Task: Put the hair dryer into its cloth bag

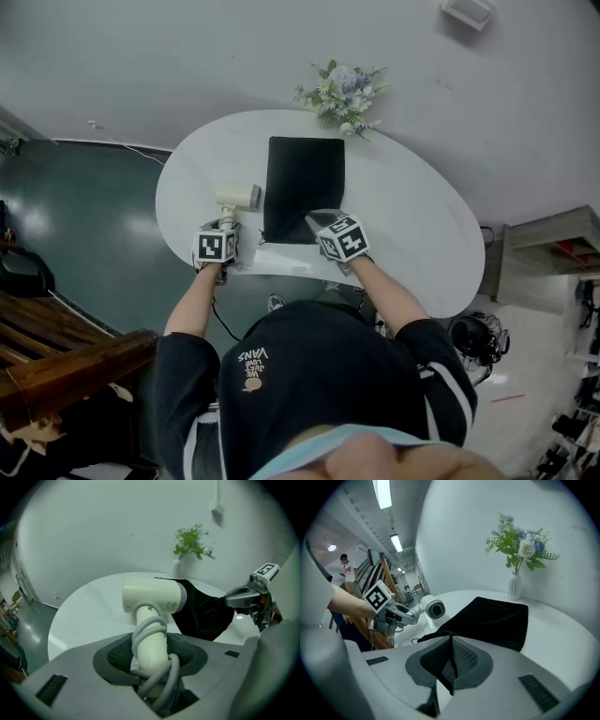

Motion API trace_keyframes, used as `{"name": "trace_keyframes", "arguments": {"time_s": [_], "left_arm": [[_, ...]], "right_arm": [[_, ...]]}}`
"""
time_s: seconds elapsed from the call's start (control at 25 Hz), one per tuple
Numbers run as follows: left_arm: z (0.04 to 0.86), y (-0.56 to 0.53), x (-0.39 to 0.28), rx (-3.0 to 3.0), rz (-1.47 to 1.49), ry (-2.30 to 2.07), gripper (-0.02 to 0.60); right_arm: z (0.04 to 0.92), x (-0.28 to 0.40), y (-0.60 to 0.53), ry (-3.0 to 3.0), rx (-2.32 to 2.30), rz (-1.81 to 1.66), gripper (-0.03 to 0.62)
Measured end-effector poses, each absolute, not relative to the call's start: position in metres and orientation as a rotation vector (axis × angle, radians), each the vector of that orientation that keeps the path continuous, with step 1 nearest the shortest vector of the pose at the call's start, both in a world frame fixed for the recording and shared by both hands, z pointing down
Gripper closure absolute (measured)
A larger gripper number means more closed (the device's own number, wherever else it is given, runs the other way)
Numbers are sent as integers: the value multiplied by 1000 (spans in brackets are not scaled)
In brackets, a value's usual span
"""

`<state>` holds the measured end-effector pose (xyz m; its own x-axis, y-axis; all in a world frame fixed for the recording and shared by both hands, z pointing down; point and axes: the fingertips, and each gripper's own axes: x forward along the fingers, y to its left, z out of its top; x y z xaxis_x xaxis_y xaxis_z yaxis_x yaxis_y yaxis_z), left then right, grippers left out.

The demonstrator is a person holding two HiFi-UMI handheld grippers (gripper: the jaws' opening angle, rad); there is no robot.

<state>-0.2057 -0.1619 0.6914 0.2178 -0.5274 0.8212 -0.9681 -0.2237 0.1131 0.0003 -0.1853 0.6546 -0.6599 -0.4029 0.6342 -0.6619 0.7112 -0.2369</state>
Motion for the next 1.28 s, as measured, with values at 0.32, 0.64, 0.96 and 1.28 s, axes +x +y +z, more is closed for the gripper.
{"name": "trace_keyframes", "arguments": {"time_s": [0.32, 0.64, 0.96, 1.28], "left_arm": [[665, -103, -197, 1996, 857, -1302, 347], [669, -44, -168, 2095, 860, -1168, 347], [694, -23, -127, 2130, 891, -1034, 347], [704, -57, -115, 2049, 871, -1066, 347]], "right_arm": [[643, -33, -188, -2407, 924, 720, 546], [626, -54, -186, -2447, 990, 727, 546], [623, -66, -172, -2464, 984, 726, 546], [618, -59, -153, -2464, 921, 623, 546]]}}
